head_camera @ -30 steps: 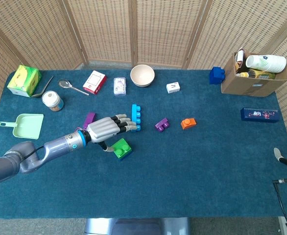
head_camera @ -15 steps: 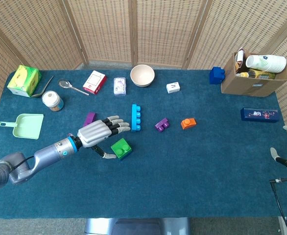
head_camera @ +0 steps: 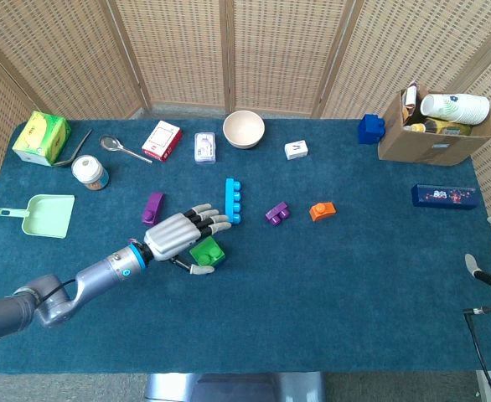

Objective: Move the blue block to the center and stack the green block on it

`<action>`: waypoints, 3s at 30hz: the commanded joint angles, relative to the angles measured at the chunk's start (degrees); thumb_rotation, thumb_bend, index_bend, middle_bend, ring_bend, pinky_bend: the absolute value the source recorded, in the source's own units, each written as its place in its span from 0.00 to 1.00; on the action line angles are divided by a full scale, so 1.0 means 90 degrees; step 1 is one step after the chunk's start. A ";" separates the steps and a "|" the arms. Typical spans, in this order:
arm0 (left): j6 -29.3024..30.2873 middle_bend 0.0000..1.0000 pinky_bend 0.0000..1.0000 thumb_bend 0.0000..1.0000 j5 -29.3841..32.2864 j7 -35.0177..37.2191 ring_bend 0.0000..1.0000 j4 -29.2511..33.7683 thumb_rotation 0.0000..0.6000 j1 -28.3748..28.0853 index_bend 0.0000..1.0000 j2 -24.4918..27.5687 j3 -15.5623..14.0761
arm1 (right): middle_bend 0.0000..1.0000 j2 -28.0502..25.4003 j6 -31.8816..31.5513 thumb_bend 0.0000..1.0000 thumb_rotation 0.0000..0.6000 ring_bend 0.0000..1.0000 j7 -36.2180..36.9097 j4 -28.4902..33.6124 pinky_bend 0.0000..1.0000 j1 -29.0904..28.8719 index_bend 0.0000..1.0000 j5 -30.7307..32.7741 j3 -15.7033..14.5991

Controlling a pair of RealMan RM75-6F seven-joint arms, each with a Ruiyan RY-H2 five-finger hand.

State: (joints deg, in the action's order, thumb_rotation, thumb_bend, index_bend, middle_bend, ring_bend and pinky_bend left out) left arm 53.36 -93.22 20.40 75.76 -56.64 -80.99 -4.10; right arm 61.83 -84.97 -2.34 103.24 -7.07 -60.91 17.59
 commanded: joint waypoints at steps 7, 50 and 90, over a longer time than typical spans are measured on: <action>-0.0313 0.00 0.00 0.23 0.0220 -0.0387 0.00 -0.0134 0.05 -0.0050 0.03 -0.0456 0.0262 | 0.15 -0.0019 -0.0029 0.23 1.00 0.00 0.0137 -0.0061 0.00 0.0075 0.26 -0.0035 -0.0006; 0.0027 0.00 0.00 0.21 -0.0100 -0.0957 0.00 -0.0926 0.00 0.0322 0.05 -0.1335 0.0191 | 0.15 -0.0033 -0.0011 0.23 1.00 0.00 0.0188 -0.0086 0.00 0.0145 0.26 -0.0040 0.0030; 0.0204 0.00 0.00 0.21 -0.0048 -0.1016 0.00 -0.1003 0.00 0.0415 0.05 -0.1395 0.0381 | 0.15 -0.0083 -0.0050 0.23 1.00 0.00 0.0212 -0.0023 0.00 0.0195 0.26 0.0011 0.0082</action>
State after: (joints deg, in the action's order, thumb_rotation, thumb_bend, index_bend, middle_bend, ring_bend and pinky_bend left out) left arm 54.52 -93.80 11.17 66.01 -52.97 -94.21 -1.28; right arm 61.09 -85.42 -0.44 103.04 -5.32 -60.81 18.32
